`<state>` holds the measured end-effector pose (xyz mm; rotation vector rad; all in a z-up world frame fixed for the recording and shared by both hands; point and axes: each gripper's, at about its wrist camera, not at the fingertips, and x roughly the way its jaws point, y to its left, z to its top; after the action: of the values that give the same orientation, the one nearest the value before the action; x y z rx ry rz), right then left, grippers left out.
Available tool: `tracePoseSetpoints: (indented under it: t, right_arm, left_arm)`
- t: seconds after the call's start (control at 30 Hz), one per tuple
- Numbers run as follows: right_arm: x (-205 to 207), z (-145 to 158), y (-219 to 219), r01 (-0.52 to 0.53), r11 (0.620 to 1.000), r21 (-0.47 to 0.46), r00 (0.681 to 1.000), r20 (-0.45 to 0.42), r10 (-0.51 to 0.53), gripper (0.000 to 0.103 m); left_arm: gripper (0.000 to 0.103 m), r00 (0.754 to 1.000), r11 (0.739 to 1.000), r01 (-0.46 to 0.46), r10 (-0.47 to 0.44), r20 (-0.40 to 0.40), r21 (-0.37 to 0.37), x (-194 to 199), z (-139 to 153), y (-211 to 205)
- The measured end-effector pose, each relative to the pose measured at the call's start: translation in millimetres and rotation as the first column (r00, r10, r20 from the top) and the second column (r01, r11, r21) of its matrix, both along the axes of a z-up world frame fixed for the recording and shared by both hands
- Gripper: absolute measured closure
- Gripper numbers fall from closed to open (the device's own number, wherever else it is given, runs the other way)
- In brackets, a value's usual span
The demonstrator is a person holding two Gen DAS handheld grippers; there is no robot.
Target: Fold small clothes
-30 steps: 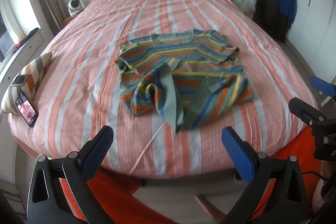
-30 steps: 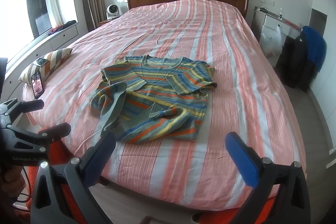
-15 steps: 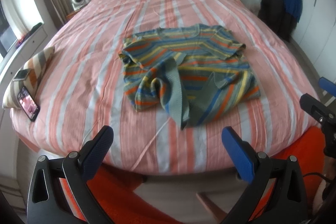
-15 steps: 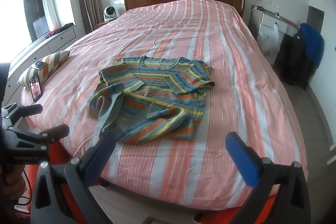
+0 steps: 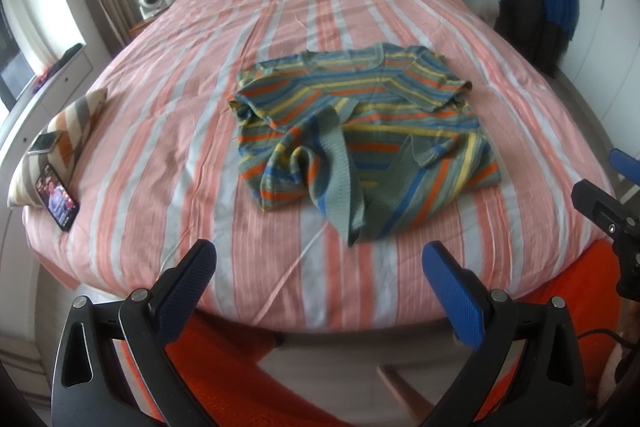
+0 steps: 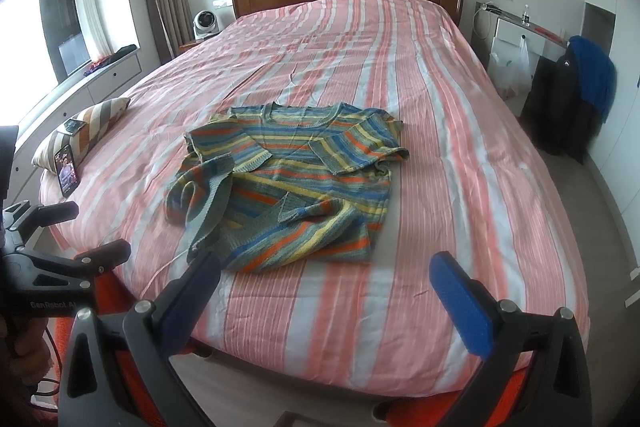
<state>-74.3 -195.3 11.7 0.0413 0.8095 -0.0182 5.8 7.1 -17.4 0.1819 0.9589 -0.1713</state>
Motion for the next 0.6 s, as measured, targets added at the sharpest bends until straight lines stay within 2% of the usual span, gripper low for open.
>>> tracePoseSetpoints:
  t: [0.6]
  right_arm:
    - [-0.3, -2.8, 1.6, -0.004, 1.0, -0.008, 1.0, -0.009, 0.004, 0.0]
  left_arm:
    - [0.0, 1.0, 1.0, -0.001, 0.001, 0.001, 0.003, -0.3, -1.1, 0.5]
